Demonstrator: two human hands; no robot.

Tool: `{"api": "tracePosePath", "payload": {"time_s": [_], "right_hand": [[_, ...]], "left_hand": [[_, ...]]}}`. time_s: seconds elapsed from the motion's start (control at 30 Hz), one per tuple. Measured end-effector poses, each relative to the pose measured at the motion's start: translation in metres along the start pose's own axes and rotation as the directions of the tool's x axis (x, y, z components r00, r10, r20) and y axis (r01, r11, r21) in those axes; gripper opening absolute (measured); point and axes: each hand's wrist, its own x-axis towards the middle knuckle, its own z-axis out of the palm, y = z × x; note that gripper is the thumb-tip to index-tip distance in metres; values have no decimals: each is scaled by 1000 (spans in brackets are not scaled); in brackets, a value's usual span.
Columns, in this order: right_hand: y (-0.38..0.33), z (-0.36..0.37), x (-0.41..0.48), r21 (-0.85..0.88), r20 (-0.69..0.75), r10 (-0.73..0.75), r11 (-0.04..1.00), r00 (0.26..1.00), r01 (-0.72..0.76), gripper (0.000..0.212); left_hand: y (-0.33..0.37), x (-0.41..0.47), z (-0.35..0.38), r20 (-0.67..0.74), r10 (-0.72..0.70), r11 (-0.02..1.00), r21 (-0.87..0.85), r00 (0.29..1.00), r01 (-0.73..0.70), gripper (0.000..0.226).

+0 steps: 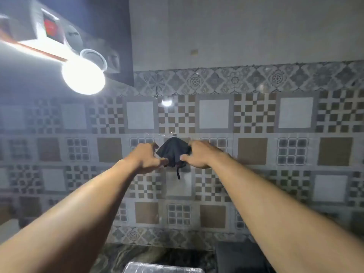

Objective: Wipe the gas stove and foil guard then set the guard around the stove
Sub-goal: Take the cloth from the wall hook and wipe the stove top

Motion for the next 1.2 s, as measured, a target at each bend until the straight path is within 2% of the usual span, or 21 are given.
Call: {"api": "tracePosePath", "payload": {"time_s": [0.1, 0.23, 0.33, 0.47, 0.57, 0.63, 0.7, 0.8, 0.93, 1.1, 1.2], "right_hand": [[-2, 16, 26, 29, -29, -25, 999, 999, 26, 46], [3, 45, 64, 27, -74, -17, 999, 997, 19, 54], [11, 65, 86, 41, -135, 4, 999, 991, 2, 53], [17, 76, 99, 89, -320, 0, 996, 948, 30, 38], [17, 78, 106, 207, -372, 61, 978, 926, 19, 36], [17, 77, 110, 240, -356, 94, 971, 930, -6, 21], [17, 75, 112, 190, -341, 74, 982, 937, -8, 12], [16, 65, 105, 267, -338, 87, 964, 937, 7, 12], [13, 46, 88, 340, -226, 89, 940, 970, -7, 15], [13, 38, 55, 302, -17, 107, 948, 994, -97, 21], [14, 40, 28, 419, 74, 155, 892, 985, -171, 19]], "left_hand": [[-15, 25, 13, -10, -23, 1000, -20, 1000, 23, 75], [-26, 55, 34, -26, -34, 999, -29, 999, 33, 70], [-35, 73, 49, -66, -43, 995, -90, 997, 37, 54], [-40, 88, 65, -141, -24, 984, -178, 990, -2, 37], [-41, 92, 70, -197, -26, 967, -254, 980, -26, 24], [-42, 94, 69, -215, -33, 959, -281, 976, -29, 19], [-41, 95, 63, -232, -64, 951, -308, 971, -11, 15], [-38, 93, 49, -237, -95, 936, -352, 967, 5, 17], [-32, 84, 34, -195, -114, 915, -402, 974, 27, 19], [-17, 62, 32, 64, -182, 835, -517, 981, 188, 19], [2, 37, 39, 213, -199, 742, -605, 957, 289, 21]]}}
